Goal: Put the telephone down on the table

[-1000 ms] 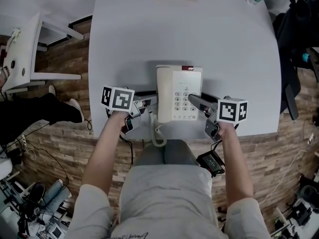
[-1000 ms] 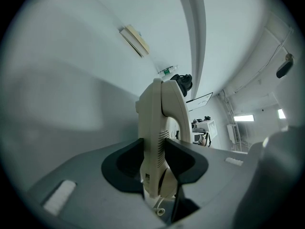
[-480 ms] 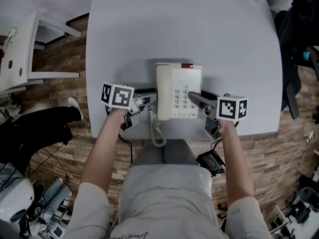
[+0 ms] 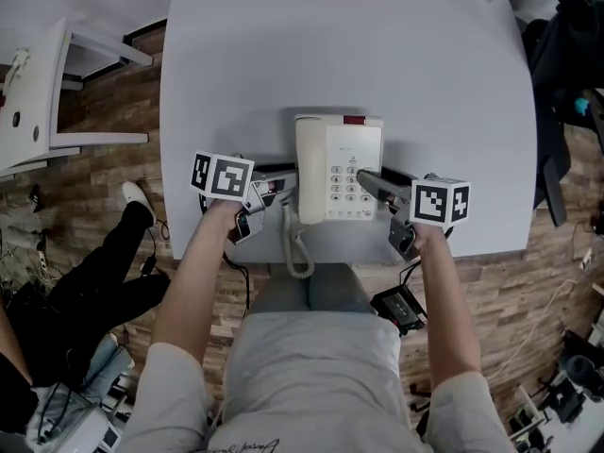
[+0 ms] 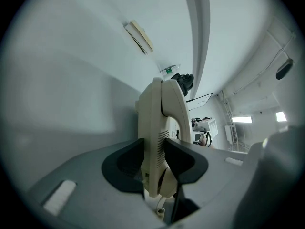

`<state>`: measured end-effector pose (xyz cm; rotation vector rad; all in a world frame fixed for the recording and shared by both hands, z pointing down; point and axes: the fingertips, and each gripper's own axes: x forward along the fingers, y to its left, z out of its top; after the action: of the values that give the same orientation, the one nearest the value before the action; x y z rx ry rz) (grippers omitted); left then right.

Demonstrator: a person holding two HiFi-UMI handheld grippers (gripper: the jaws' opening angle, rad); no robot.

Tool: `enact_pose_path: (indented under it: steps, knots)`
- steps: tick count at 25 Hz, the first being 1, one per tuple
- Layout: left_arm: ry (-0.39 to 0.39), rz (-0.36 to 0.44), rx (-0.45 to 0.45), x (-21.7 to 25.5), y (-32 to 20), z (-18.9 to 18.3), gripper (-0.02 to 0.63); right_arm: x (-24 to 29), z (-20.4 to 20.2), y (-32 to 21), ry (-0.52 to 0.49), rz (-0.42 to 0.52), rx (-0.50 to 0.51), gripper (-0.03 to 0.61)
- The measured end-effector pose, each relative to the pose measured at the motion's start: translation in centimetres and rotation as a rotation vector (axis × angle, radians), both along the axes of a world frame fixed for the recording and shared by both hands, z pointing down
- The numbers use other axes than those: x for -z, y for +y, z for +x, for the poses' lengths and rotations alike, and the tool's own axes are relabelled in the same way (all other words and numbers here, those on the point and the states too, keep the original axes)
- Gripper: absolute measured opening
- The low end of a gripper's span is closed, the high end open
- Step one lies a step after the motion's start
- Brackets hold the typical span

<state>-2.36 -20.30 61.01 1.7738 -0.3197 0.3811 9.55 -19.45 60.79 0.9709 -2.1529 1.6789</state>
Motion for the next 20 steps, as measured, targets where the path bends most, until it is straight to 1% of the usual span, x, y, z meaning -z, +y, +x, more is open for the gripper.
enact_pose_path:
  steps: [9, 15, 20]
  knots:
    - [0.003, -0.011, 0.005, -0.58, 0.02, 0.12, 0.15, -0.36, 0.12, -0.05, 0.017, -0.002, 0.003, 0.227]
    - [0.011, -0.018, 0.01, -0.67, -0.01, 0.1, 0.15, -0.44, 0.15, -0.16, 0.013, -0.002, 0.003, 0.227]
    - [0.004, -0.014, 0.01, -0.82, 0.11, 0.06, 0.153, -0.74, 0.09, -0.08, 0.007, -0.002, 0.007, 0.227]
